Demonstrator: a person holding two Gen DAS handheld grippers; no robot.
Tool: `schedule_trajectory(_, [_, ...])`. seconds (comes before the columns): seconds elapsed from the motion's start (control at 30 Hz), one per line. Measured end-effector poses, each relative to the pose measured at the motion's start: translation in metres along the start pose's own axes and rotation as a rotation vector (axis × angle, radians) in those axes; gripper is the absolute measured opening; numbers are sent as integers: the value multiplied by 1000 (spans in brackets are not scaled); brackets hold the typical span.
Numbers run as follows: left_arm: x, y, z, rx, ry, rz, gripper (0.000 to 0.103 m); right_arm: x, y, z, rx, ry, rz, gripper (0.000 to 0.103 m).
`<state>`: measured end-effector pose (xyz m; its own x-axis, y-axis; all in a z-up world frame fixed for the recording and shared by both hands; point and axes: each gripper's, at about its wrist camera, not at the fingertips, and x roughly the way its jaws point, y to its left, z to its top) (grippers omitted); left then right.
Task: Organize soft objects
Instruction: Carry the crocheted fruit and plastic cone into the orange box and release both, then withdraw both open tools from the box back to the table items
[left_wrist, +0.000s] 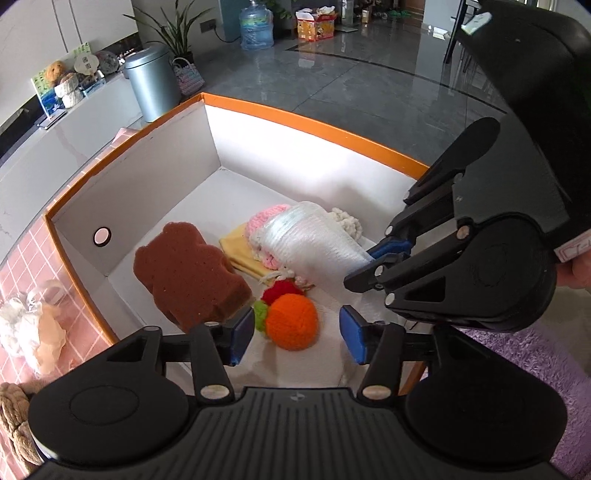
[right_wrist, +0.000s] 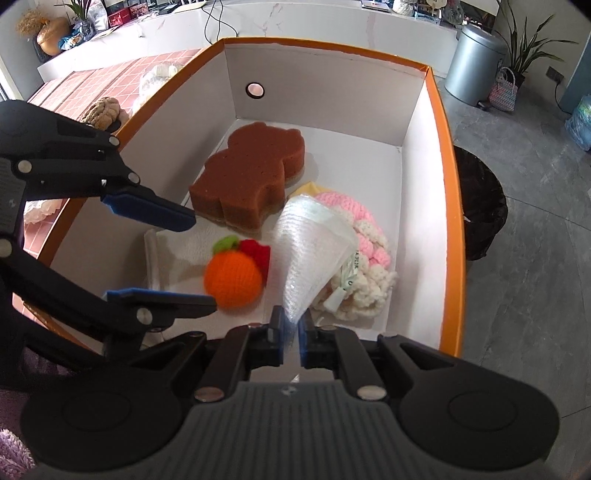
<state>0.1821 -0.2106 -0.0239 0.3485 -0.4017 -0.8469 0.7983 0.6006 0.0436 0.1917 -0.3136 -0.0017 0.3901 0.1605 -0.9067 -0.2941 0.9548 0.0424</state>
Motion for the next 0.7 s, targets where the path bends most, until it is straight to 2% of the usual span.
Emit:
schedule_trajectory(0.07, [0,2,-1,-17,-2,-3,74,-1,1,0,-4,-5,-4,7])
schedule_trajectory(0.1, [-1,3,-2,-25,-3,-4,75,-1,1,0,-5,-6,-6,8])
schedule_trajectory(0.17, [-2,3,-3,-34,-6,-6,78,-2,2,0,-8,-12,-13,16])
schedule_trajectory(0.23, [-4,3,-4,-36,-8,-5,79,-5,2,-1,-11,-21,-24,31])
schedule_trajectory(0.47, [-15,5,-6,-72,-46,-14,79,-21,3,0,-31,-62,-45,39])
schedule_trajectory(0.53, [-22,6,-6,-83,-66,-12,79,-27,4,1,-38,-80,-47,46])
schedule_trajectory(0.7, [-40,10,-10,-122,-125,0,79,-43,8,-1,-64,-146,-89,48])
